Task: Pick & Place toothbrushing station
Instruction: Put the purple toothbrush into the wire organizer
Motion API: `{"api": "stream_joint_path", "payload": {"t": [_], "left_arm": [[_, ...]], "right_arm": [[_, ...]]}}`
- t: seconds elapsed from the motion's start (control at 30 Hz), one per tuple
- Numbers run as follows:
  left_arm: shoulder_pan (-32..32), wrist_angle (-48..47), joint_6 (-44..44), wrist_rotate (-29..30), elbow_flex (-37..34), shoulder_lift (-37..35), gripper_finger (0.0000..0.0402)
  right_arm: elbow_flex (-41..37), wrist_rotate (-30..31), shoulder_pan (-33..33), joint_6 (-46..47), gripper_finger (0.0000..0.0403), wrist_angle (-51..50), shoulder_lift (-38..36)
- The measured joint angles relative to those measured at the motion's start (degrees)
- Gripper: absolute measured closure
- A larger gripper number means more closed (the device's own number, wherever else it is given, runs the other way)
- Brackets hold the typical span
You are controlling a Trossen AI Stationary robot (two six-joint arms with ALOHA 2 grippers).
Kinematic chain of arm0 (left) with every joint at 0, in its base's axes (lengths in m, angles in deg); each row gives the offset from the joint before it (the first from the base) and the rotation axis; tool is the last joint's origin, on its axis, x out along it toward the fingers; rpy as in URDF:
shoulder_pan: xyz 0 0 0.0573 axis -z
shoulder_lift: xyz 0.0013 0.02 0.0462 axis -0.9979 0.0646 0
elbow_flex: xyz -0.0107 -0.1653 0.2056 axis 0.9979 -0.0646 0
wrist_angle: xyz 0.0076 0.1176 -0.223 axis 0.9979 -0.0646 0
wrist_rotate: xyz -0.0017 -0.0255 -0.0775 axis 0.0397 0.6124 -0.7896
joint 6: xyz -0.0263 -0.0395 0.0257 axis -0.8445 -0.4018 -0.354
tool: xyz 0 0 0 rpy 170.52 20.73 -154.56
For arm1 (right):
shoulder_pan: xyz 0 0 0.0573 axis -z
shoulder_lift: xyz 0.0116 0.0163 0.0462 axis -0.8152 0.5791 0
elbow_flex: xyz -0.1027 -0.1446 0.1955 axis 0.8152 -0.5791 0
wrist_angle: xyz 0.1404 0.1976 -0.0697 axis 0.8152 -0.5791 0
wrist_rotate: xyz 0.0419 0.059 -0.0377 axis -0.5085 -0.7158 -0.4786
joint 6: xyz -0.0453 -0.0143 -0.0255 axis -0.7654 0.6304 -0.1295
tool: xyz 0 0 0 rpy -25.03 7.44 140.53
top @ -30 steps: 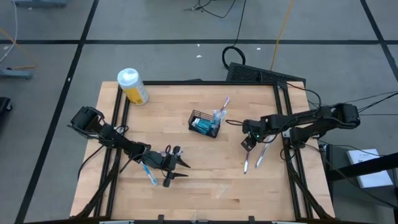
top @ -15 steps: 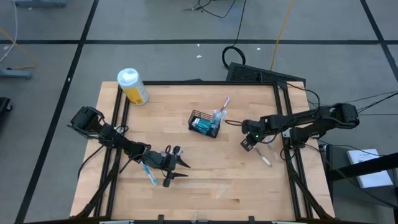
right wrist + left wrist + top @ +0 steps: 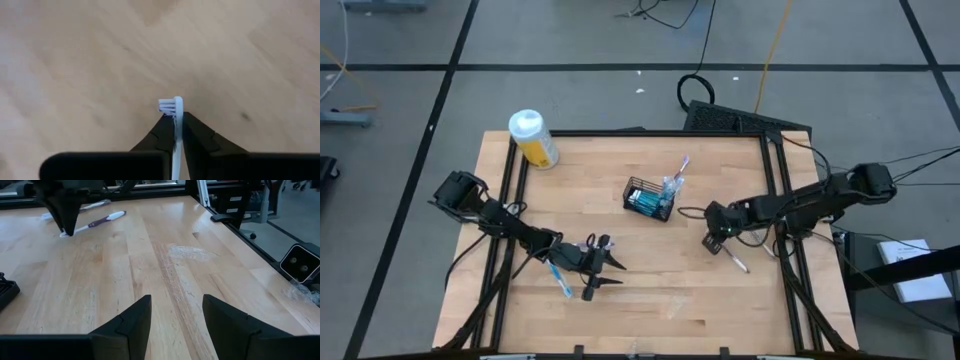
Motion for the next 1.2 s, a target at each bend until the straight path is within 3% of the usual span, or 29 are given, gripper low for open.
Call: {"api": "stream_joint_path", "payload": {"t": [0.13, 0.27, 0.47, 0.6, 0.9, 1.1, 1.2], "left_arm": [[0.0, 0.0, 0.0, 0.0, 0.0, 0.0, 0.022], [0.0, 0.0, -0.1, 0.0, 0.0, 0.0, 0.022], [0.0, 0.6, -0.1, 0.5, 0.0, 0.0, 0.022], [0.0, 0.7, -0.2, 0.5, 0.0, 0.0, 0.022], [0.0, 0.9, -0.5, 1.5, 0.0, 0.0, 0.022], [0.0, 0.9, -0.6, 1.5, 0.0, 0.0, 0.022], [0.0, 0.9, -0.8, 1.5, 0.0, 0.0, 0.022]], "right_arm": [[0.7, 5.0, -6.0, -0.1, 0.0391, 7.3, -0.5], [1.9, 14.2, -11.8, -5.2, 0.0391, 16.2, -0.9], [2.1, 27.3, -15.7, -20.5, 0.0391, 29.5, -0.9], [2.1, 31.4, -15.6, -34.9, 0.0391, 39.9, -0.9], [1.1, 30.9, -10.7, -55.9, 0.0392, 60.4, 0.2], [-3.2, 25.6, -6.8, -65.7, 0.0392, 82.9, 3.7], [-3.6, 22.3, -5.2, -67.5, 0.0392, 88.0, 5.1]]}}
